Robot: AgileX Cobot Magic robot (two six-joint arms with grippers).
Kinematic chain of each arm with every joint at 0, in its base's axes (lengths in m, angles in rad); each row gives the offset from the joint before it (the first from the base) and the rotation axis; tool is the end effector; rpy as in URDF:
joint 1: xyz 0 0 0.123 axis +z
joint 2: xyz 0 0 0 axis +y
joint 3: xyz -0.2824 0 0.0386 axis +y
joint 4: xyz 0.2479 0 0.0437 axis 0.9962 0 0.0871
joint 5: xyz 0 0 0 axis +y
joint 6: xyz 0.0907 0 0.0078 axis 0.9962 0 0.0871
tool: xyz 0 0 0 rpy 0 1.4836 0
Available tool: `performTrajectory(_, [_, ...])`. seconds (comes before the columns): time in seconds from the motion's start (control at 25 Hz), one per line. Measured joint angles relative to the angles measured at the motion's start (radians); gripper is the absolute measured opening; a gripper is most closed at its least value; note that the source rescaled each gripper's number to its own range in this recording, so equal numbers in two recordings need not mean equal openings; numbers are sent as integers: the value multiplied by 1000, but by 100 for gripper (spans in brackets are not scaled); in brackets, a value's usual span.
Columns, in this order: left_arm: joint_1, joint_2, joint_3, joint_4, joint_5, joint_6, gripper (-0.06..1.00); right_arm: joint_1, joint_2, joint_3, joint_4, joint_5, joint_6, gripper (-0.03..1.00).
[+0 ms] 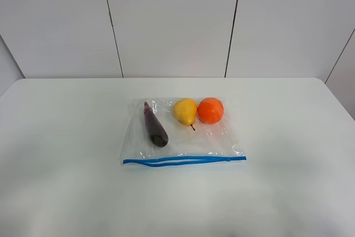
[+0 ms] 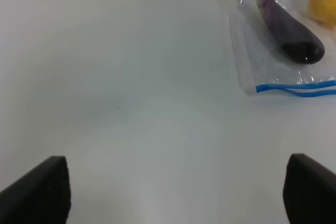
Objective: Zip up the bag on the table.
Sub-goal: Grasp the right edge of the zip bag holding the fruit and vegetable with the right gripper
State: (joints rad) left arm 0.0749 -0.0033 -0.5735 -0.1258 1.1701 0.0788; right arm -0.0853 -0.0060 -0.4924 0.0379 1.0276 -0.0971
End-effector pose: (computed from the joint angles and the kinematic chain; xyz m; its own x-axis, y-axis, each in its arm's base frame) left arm -0.0186 -0.0119 0.2888 -0.4799 -0.0066 -0.8773 0.0408 0.9987 -0.0298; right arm -0.0033 0.0032 0.2778 -0.4290 -0.0410 -0.9024 0.0228 0.9982 -0.0562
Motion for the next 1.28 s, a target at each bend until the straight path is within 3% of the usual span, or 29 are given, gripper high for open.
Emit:
performTrajectory(0.68, [0, 0, 0, 0, 0, 0, 100, 0, 29, -27, 0, -8, 1, 100])
performTrajectory(0.96, [0, 0, 0, 0, 0, 0, 100, 0, 425, -220, 24, -33, 0, 100])
performTrajectory(1.28, [0, 0, 0, 0, 0, 0, 100, 0, 922, -371, 200, -58, -36, 100])
